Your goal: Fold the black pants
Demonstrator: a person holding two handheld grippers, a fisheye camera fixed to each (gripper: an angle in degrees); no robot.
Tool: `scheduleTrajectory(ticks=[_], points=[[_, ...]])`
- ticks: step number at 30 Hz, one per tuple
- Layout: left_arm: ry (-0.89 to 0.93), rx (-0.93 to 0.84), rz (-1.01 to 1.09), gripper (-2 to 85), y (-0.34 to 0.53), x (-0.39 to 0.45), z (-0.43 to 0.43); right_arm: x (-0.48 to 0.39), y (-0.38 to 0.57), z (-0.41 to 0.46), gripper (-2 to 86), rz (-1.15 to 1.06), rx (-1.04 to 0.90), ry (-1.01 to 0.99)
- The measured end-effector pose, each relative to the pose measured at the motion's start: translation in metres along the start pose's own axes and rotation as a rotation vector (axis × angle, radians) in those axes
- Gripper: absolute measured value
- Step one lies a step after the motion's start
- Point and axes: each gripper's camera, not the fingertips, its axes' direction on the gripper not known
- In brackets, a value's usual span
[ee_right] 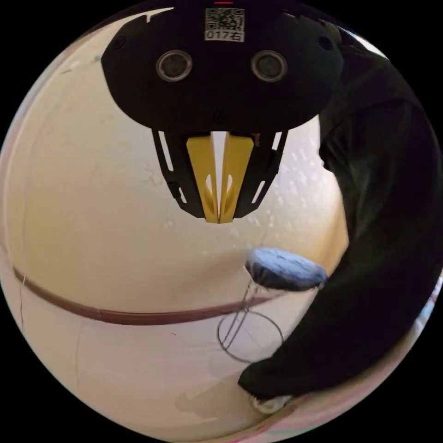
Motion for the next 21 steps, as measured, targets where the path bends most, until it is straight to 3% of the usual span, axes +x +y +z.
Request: scheduleTrajectory(ticks=[2,5,10,12,14,18,21], points=[[-0.072,-0.067,-0.014,-0.9,0.007,-0.022,-0.003,-0.041,-0.006,0.007,0.8,-0.107,-0.155,0.289],[-0.138,-0.127,0.04,-0.8,0.026,-0.033,0.013,-0.079,-0.006,-0.011,0.7,-0.109,-0.177,0.476],[0.077,-0.179,-0.096,-0.6,0.055,-0.034,0.05,-0.132,0.003,-0.063,0.7,-0.016,-0.076,0.55],[0.046,-0.242,-0.047,-0.6,0.045,-0.023,0.034,-0.163,0.011,-0.078,0.7,-0.044,-0.022,0.615],[-0.016,-0.175,-0.016,-0.6,0.037,-0.012,-0.005,-0.206,0.027,-0.094,0.6,-0.055,0.081,0.795],[0.05,-0.064,0.111,-0.6,0.019,0.02,-0.08,-0.282,0.068,-0.1,0.4,-0.085,0.303,1.153],[0.041,-0.041,0.142,-0.6,0.01,0.036,-0.109,-0.345,0.121,-0.099,0.2,-0.066,0.61,1.403]])
